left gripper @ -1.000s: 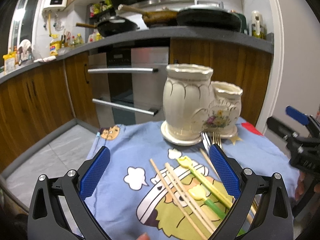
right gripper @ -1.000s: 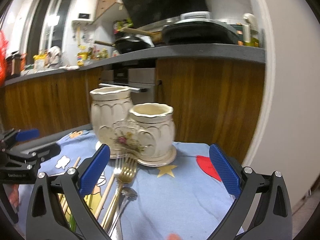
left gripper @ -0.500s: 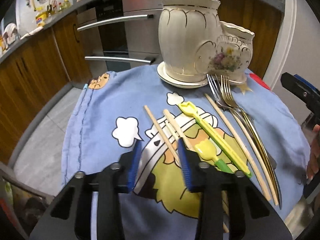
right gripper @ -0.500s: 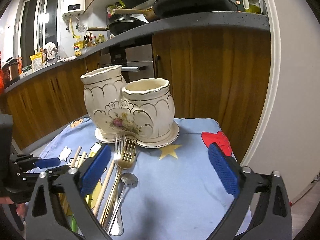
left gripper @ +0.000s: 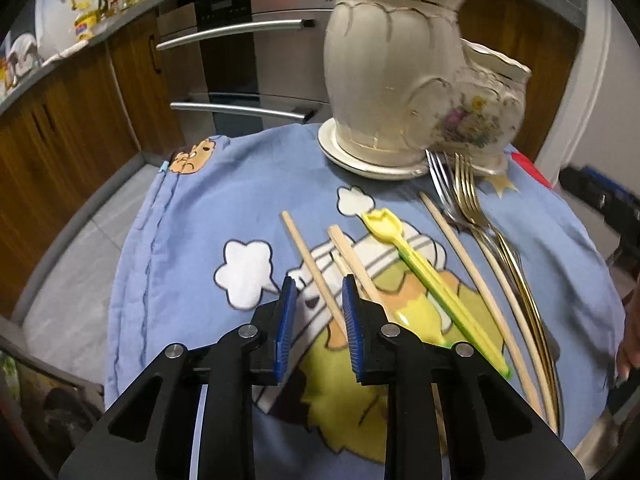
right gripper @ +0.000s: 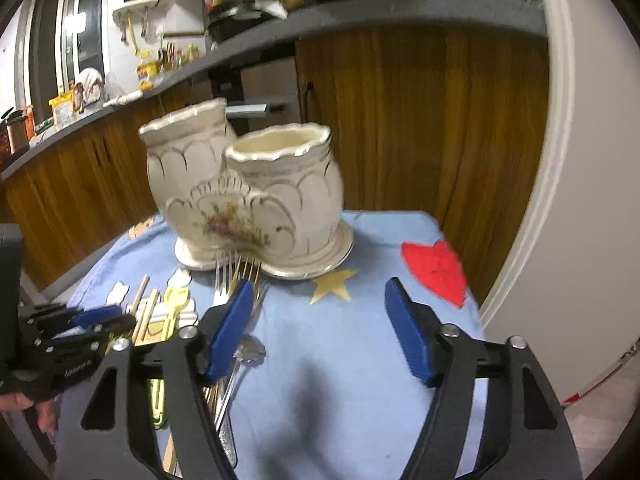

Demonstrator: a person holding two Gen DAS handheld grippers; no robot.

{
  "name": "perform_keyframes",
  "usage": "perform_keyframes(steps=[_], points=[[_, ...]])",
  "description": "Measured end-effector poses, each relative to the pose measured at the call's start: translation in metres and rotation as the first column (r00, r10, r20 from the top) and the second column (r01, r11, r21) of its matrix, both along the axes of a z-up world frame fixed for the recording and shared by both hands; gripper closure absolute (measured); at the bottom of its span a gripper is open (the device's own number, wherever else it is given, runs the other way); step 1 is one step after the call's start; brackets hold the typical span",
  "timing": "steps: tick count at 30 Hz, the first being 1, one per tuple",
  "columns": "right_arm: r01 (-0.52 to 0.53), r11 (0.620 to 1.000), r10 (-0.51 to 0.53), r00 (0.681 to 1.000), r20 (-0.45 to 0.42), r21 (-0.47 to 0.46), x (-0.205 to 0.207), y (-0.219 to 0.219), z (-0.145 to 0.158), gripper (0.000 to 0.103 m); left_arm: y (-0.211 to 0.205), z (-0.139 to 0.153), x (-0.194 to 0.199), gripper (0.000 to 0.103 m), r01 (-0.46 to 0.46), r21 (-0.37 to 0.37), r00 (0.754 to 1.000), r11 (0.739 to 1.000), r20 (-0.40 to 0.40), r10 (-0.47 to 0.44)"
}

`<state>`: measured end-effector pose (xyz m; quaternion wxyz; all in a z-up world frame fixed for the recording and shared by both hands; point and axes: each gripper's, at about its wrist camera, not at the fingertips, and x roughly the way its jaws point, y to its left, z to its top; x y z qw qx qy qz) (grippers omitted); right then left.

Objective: Organize utensils
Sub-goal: 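Grasp a wooden chopstick with the left tool while the right tool grasps a gold fork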

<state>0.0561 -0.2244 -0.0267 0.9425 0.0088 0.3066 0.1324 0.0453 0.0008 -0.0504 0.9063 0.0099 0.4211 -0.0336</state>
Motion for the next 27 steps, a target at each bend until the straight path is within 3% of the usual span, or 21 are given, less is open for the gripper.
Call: perform_keyframes(steps=[3, 8, 18, 23, 27], points=[[-0.042, 0.999, 0.043, 0.997, -0.067, 0.015, 0.006, 0.004, -0.01, 0.042, 0.004, 0.001, 0.007, 0.078, -0.012, -0.02, 1.0, 1.0, -0.008, 0.012], [-0.138, 0.99, 0.141, 0.976, -0.167, 0.033, 0.003, 0.013, -0.024, 0.052, 0.006, 0.0, 0.001, 0.093, 0.019, 0.012, 1.0, 1.0, 0.008, -0.019], [-0.215, 0.973, 0.228, 0.953, -0.197, 0.087, 0.007, 0.036, -0.027, 0.074, 0.012, 0.0, -0.002, 0.094, 0.051, -0.02, 0.999, 0.998, 0.003, -0.051], [-0.227, 0.971, 0.239, 0.946, -0.217, 0.079, 0.01, 0.043, -0.028, 0.092, 0.013, 0.0, -0.003, 0.094, 0.051, -0.023, 0.999, 0.998, 0.006, -0.051], [-0.228, 0.97, 0.241, 0.945, -0.223, 0.083, 0.01, 0.044, -0.028, 0.093, 0.013, 0.0, -0.004, 0.094, 0.054, -0.028, 0.999, 0.998, 0.007, -0.054]])
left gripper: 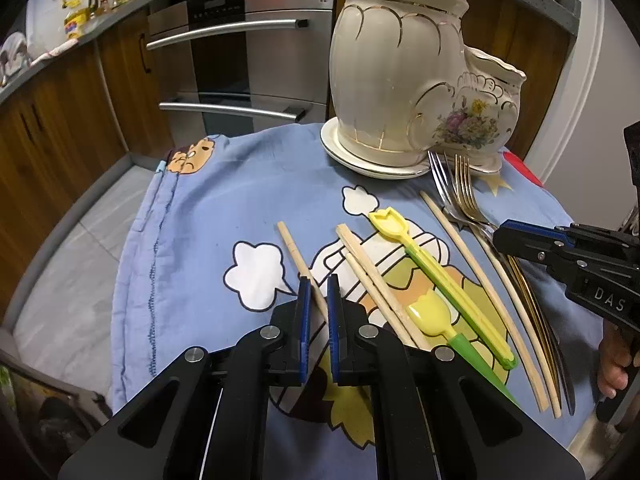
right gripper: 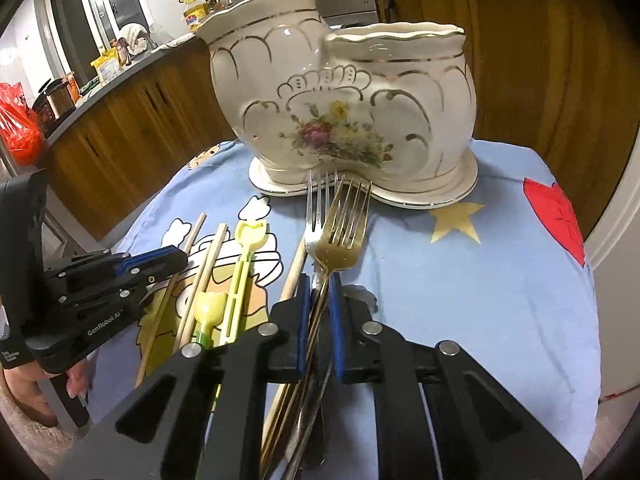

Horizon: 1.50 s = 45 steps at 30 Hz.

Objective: Organize utensils
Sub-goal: 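Grasp a wooden chopstick with the left tool while the right tool grasps a gold fork, then lift the chopstick with the left tool while the right tool lifts the gold fork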

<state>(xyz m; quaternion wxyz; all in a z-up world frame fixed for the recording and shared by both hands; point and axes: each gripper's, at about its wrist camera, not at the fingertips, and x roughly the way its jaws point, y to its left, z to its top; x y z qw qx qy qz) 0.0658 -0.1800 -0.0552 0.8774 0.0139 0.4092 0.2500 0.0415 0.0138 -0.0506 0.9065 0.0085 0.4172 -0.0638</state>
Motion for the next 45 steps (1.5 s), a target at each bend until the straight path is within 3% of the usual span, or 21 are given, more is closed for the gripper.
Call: perform_keyframes(steps=[12, 19, 25, 28, 36, 41, 45], points=[[0.0, 0.997, 0.004, 0.999, -0.051, 0.075, 0.002, -0.007, -0.004, 0.095, 0.002, 0.0, 0.001, 0.094, 0.004, -0.008, 1.0, 1.0, 0.002, -0.004], [-0.017, 0.991, 0.016, 1.0, 0.003, 0.131, -0.012, -0.019, 0.011, 0.097, 0.006, 0.003, 0.0, 0.098, 0.01, -0.041, 1.0, 0.999, 0.011, -0.01], [-0.043, 0.989, 0.027, 0.994, 0.109, 0.143, -0.03, -0.022, 0.026, 0.097, 0.009, 0.011, -0.005, 0.098, 0.008, -0.067, 0.999, 0.998, 0.049, -0.005], [-0.057, 0.987, 0.029, 0.984, 0.176, 0.153, -0.039, -0.023, 0.034, 0.097, 0.011, 0.022, -0.011, 0.098, 0.01, -0.095, 0.994, 0.995, 0.109, 0.0], [-0.06, 0.987, -0.002, 0.924, 0.383, 0.148, -0.062, -0.024, 0.056, 0.098, 0.011, 0.043, -0.025, 0.098, 0.05, -0.143, 0.97, 0.988, 0.244, -0.014], [-0.057, 0.987, -0.018, 0.886, 0.463, 0.148, -0.071, -0.027, 0.066, 0.098, 0.011, 0.048, -0.028, 0.098, 0.062, -0.153, 0.961, 0.986, 0.278, -0.017], [-0.049, 0.987, -0.038, 0.858, 0.512, 0.155, -0.08, -0.03, 0.072, 0.098, 0.014, 0.059, -0.037, 0.099, 0.078, -0.184, 0.937, 0.98, 0.348, -0.009]])
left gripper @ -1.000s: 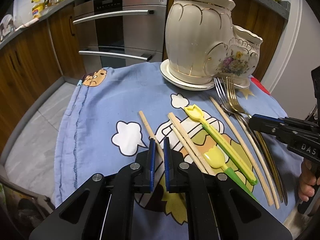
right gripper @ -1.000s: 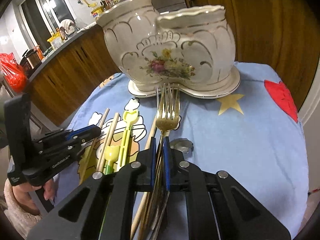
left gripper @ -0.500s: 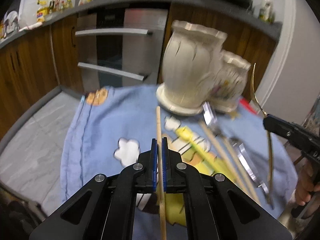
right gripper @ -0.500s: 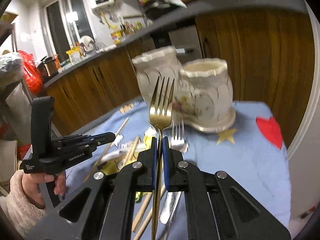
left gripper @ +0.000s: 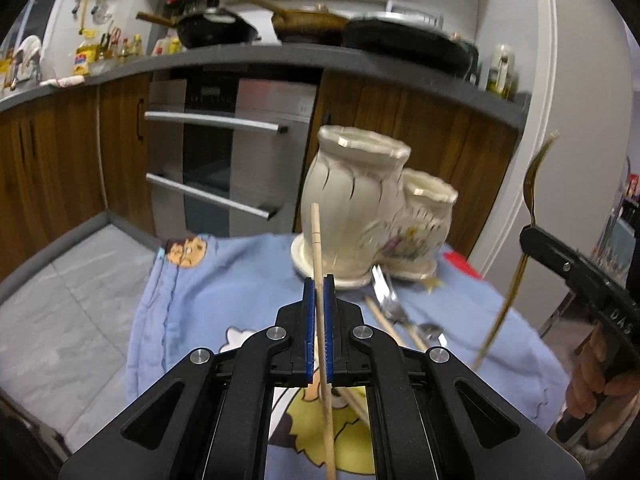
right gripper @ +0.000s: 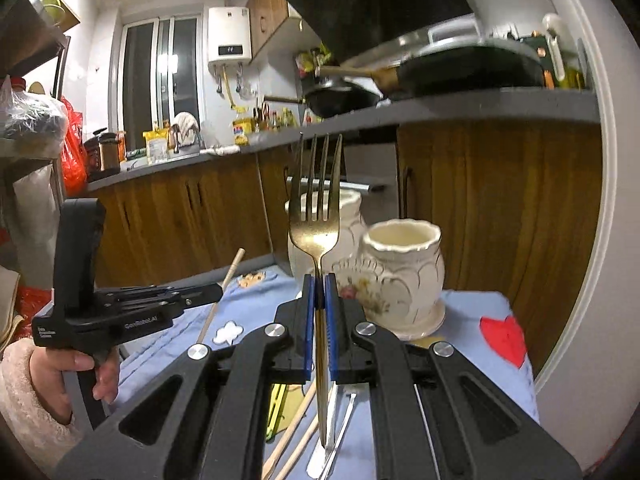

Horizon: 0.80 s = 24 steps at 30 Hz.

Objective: Organize utensils
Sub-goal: 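Lift the chopstick with the left tool while the right tool lifts the gold fork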

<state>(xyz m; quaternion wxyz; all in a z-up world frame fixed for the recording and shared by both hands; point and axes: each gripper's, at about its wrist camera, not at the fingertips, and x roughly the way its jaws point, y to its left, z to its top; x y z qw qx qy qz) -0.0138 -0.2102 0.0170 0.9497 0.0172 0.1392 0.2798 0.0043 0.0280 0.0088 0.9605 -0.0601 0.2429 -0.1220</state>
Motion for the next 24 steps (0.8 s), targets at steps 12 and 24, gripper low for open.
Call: perform_keyframes(steps=[12, 24], points=[[0.048, 0.997, -0.054, 0.993, 0.109, 0.054, 0.001, -0.01, 0.025, 0.098, -0.003, 0.022, -0.017, 0.103, -0.022, -0.004, 0.985, 1.0, 0.172, 0.022], [0.041, 0.997, -0.045, 0.996, 0.072, 0.059, 0.005, -0.013, 0.022, 0.098, -0.007, 0.005, 0.012, 0.102, -0.048, 0.052, 0.999, 0.997, 0.001, 0.048]])
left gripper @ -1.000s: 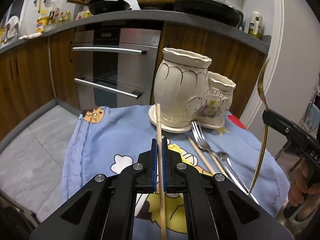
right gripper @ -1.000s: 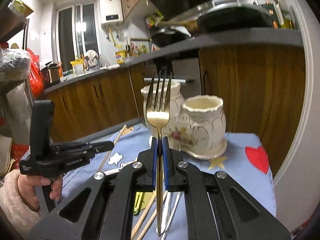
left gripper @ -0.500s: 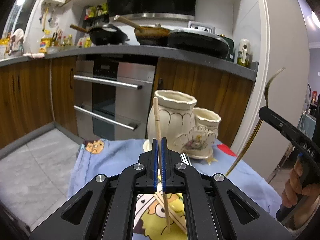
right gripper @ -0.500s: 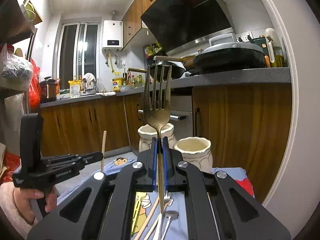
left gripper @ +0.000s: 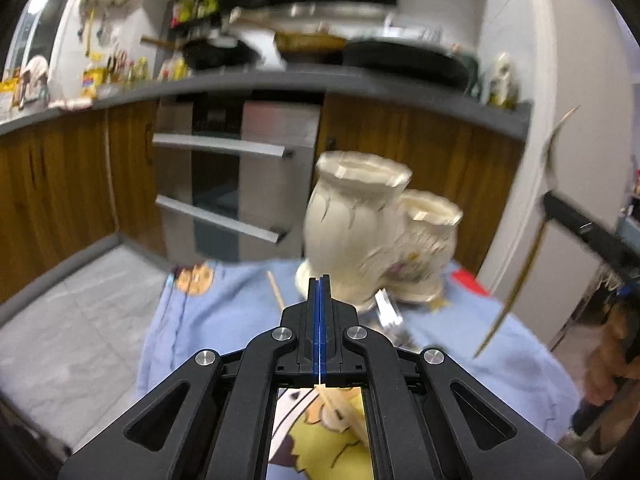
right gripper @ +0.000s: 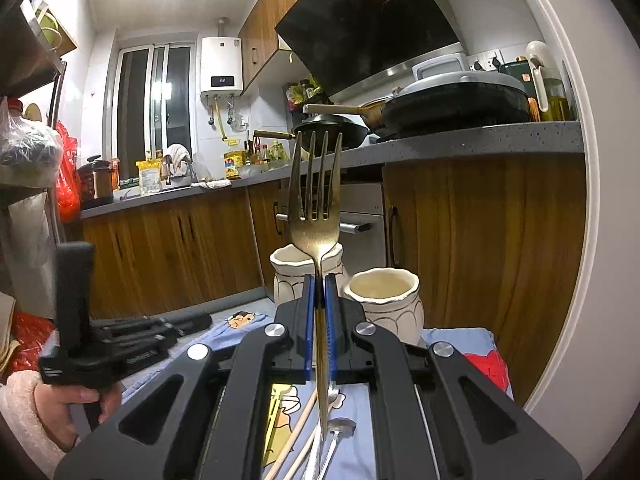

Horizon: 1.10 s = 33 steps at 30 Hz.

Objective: Organize utensils
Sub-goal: 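Lift the chopstick with the left tool while the right tool lifts the gold fork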

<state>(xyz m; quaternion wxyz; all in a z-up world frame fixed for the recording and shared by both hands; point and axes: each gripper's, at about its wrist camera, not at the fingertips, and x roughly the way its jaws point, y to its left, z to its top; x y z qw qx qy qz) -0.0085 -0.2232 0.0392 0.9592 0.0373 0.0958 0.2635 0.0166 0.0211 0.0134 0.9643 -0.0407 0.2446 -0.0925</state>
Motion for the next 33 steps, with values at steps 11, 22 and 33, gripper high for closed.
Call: perform_keyframes(steps=[11, 22, 33], points=[[-0.013, 1.0, 0.013, 1.0, -0.022, 0.0, 0.007, -0.002, -0.001, 0.098, -0.012, -0.055, 0.087, 0.078, -0.028, 0.112, 0.935, 0.993, -0.349, 0.066], [-0.009, 0.999, 0.011, 0.999, -0.049, 0.031, 0.016, -0.012, -0.001, 0.098, 0.008, -0.047, 0.077, 0.098, -0.077, 0.084, 0.951, 0.993, -0.292, 0.099], [0.046, 0.994, -0.051, 0.997, 0.052, 0.099, 0.048, -0.015, 0.061, 0.098, 0.019, 0.07, 0.014, 0.098, 0.038, -0.16, 0.964, 0.986, 0.266, 0.006]])
